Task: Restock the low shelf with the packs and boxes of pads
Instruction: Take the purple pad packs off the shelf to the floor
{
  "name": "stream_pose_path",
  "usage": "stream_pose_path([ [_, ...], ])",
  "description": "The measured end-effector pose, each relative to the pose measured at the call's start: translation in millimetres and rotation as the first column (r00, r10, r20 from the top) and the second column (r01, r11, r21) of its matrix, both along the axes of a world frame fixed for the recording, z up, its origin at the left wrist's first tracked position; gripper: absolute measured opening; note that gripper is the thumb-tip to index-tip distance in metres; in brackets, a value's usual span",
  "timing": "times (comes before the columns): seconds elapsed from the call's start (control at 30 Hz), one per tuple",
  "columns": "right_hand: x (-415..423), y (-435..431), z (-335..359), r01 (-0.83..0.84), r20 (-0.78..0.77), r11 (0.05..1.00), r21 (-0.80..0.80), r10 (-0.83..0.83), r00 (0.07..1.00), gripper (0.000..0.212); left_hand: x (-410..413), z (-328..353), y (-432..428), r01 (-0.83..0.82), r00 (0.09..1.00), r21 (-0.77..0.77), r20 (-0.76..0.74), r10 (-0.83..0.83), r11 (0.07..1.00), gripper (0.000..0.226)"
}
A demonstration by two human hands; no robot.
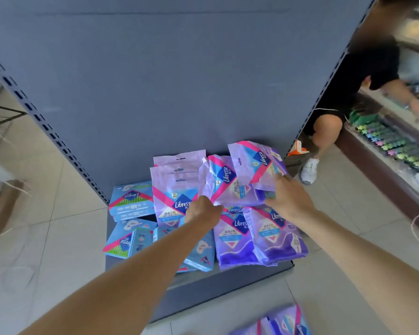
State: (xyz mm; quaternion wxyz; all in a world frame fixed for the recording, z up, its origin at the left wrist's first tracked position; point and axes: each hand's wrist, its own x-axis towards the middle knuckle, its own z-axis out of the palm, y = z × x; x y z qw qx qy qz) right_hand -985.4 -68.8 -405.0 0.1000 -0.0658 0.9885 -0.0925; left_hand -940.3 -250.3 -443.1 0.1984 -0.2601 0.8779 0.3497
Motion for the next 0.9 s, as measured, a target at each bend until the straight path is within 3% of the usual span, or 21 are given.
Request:
stream_pose_path([
  [0.07,-21,-4,-2,-0.002,-0.022,0.997,0.082,0.004,1.0,0.068,-13,-21,9,-0.211,0.977,0.279,0.097,0.191,0.937,0.041],
  [0.17,-38,-12,-18,-0.064,-0.052,0.984,0.169,0.074,0.996,0.074,-24,-42,20,-0.441,0.897,0.53,0.241,0.37,0.725,0.042],
  [0.23,-44,-16,-30,-0.114,-0.088,0.96,0.254,0.14,0.986,0.076,-30,-50,25,-0.505,0.858,0.594,0.268,0.438,0.626,0.042],
  [0.3,-46,-21,-40,-0.16,-0.12,0.909,0.386,0.221,0.968,0.072,-36,-57,26,-0.527,0.84,0.605,0.262,0.476,0.597,0.041],
  [0.47,-47,-28,-43,-0.12,-0.255,0.795,0.595,0.328,0.91,0.044,-40,-62,24,-0.605,0.759,0.636,0.28,0.587,0.478,0.036],
  [0.6,-38,-35,-36,-0.18,-0.404,0.876,0.447,0.378,0.833,0.044,-36,-57,30,-0.604,0.725,0.684,0.257,0.639,0.409,0.023],
  [0.73,-17,-56,-40,-0.311,-0.419,0.903,0.298,0.416,0.807,0.039,-37,-49,36,-0.549,0.718,0.776,0.249,0.65,0.309,0.007],
  [0.8,-10,-63,-36,-0.287,-0.457,0.943,0.166,0.332,0.825,0.033,-35,-41,37,-0.514,0.704,0.822,0.24,0.669,0.246,0.014],
  [0.9,0,-63,-29,-0.312,-0.43,0.946,-0.09,0.245,0.869,0.044,-29,-20,36,-0.436,0.675,0.893,0.246,0.696,0.108,0.031],
])
